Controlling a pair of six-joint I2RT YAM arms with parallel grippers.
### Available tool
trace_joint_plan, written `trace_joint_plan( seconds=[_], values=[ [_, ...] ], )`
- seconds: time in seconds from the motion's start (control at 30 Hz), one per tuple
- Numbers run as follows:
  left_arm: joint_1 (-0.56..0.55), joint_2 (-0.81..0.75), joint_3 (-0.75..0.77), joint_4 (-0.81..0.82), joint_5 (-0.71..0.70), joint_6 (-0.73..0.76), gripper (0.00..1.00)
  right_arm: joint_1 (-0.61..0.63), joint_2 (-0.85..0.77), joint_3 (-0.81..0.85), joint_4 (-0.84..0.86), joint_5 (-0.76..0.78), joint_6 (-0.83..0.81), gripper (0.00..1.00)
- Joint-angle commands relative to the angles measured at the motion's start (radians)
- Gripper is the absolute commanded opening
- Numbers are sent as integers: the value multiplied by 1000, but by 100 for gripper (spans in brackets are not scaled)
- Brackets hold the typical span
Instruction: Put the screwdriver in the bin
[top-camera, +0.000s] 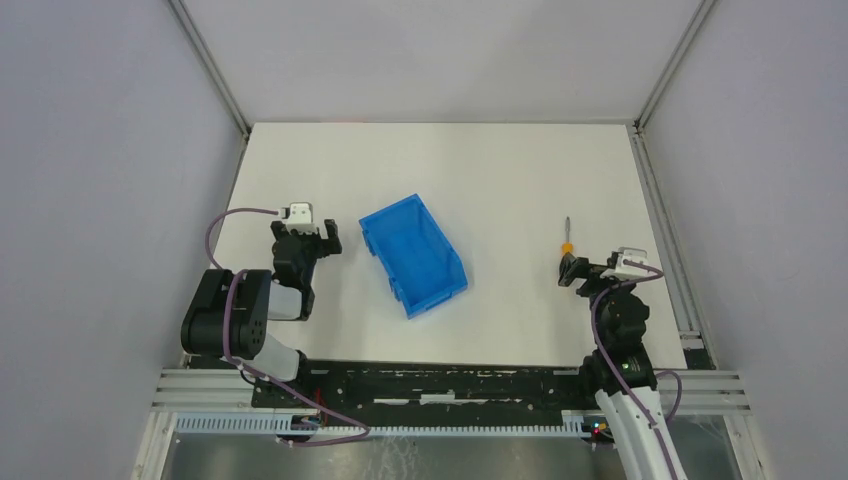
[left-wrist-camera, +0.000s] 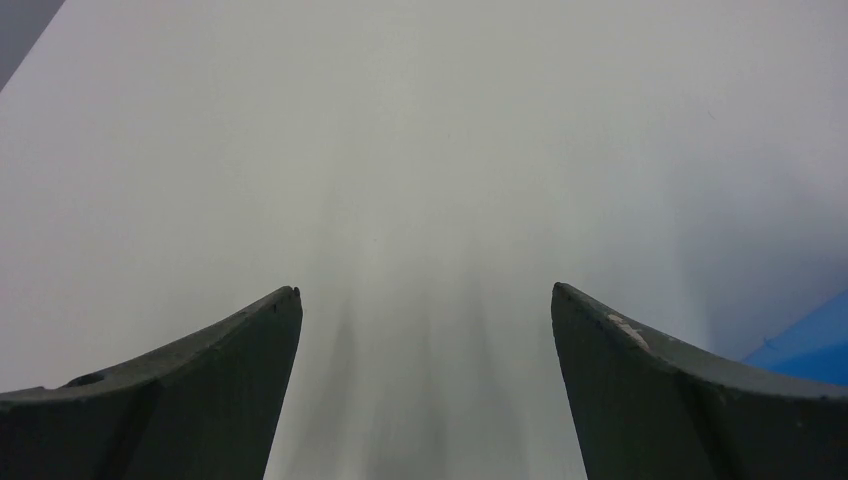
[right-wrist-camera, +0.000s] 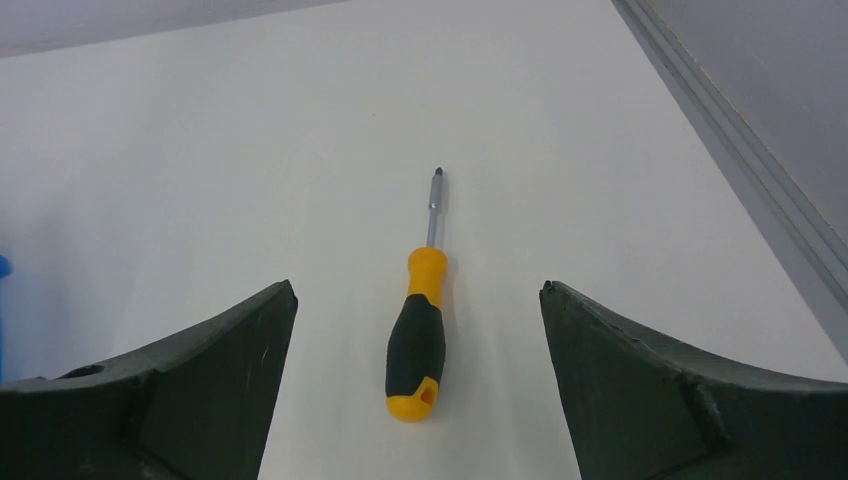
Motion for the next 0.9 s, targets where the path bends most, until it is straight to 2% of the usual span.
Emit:
trace_joint_plan(
  seconds=[0.0, 0.1, 0.17, 0.27, 0.33, 0.4, 0.53, 0.6, 0.7, 0.87],
  values=[
    [5, 2, 10, 47, 4, -16, 100, -3, -1, 25, 57, 93, 36, 98],
    [5, 3, 11, 47, 4, -16, 100, -3, 25, 86, 66, 104, 37, 98],
    [5, 2, 11, 47, 4, -16, 100, -1, 67, 154, 81, 8, -28, 98],
    [5, 2, 10, 47, 4, -16, 100, -2, 203, 310, 58, -16, -49, 98],
    [5, 3, 10, 47, 4, -16, 100, -2, 361, 479, -67, 21, -53, 98],
    [5, 3, 10, 47, 4, -16, 100, -3, 589, 707, -245, 36, -70, 98],
    [5, 2, 10, 47, 5, -16, 100, -3, 1054, 1133, -707, 80, -84, 98],
    [5, 3, 11, 47, 5, -16, 100, -4, 1184, 1173, -742, 101, -101, 98],
    [5, 3, 10, 47, 3, -16, 100, -30, 1267, 1089, -646, 44, -99, 98],
    [5, 1, 11, 47, 4, -16, 100, -44, 1416, 961, -510, -72, -84, 90]
  ],
)
